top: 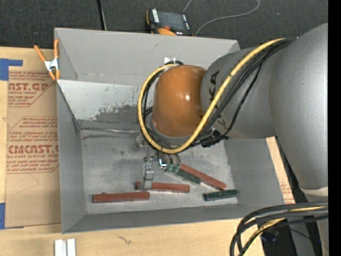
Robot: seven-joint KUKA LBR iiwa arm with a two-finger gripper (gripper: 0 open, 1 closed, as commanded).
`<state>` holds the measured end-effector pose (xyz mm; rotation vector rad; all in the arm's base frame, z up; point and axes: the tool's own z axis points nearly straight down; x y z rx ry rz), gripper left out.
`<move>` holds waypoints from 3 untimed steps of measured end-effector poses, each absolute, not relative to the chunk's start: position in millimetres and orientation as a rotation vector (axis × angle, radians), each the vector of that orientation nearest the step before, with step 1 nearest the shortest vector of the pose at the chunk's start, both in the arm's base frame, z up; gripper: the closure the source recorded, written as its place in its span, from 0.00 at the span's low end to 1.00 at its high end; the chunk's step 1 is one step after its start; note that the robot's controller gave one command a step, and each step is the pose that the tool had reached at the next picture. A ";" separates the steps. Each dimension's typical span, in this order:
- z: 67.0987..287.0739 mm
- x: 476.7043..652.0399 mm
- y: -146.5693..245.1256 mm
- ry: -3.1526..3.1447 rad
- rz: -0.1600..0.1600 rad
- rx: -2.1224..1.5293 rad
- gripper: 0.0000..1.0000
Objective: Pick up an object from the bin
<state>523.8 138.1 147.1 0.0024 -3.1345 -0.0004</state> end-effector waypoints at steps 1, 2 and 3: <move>70.1 486.2 151.3 -3.120 -0.003 0.425 0.00; 69.8 484.7 151.2 -3.113 -0.002 0.424 1.00; 118.9 494.1 179.3 -3.035 -0.003 0.829 1.00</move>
Offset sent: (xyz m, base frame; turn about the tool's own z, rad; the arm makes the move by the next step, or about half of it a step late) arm -0.0391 0.0126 -0.0771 -0.2698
